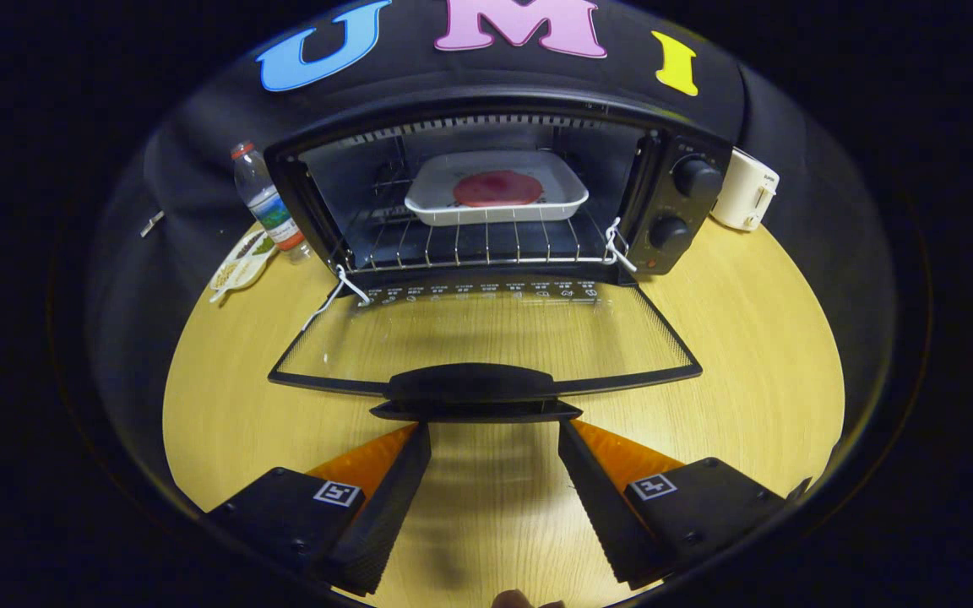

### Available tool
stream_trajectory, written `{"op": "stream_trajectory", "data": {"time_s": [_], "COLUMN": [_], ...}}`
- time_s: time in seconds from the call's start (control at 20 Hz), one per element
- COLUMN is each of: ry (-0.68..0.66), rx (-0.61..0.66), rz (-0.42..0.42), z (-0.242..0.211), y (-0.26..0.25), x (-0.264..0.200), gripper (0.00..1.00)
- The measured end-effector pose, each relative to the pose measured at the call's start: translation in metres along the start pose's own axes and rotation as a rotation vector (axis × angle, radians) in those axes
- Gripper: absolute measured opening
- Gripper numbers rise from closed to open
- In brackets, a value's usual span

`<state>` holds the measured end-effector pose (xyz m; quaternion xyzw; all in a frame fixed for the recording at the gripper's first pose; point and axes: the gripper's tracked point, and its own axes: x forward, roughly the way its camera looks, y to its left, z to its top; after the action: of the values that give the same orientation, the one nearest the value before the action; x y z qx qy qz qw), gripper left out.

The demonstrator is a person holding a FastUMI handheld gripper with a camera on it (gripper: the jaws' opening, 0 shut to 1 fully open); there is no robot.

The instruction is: Open the toaster oven, put the food inside, and close the toaster oven door.

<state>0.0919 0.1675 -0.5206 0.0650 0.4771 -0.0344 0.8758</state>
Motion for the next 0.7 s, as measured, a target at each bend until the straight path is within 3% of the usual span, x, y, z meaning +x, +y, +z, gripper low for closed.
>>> {"op": "stream_trajectory", "data": {"time_s": [0.3, 0.7], "ry": [-0.074, -0.273], "rx": [0.015, 0.022], "rz": [0.033, 0.034], "z": [0.023, 0.086], "y": [0.002, -0.003], "x": [-0.02, -0.07], "gripper": [0.99, 0.99]}}
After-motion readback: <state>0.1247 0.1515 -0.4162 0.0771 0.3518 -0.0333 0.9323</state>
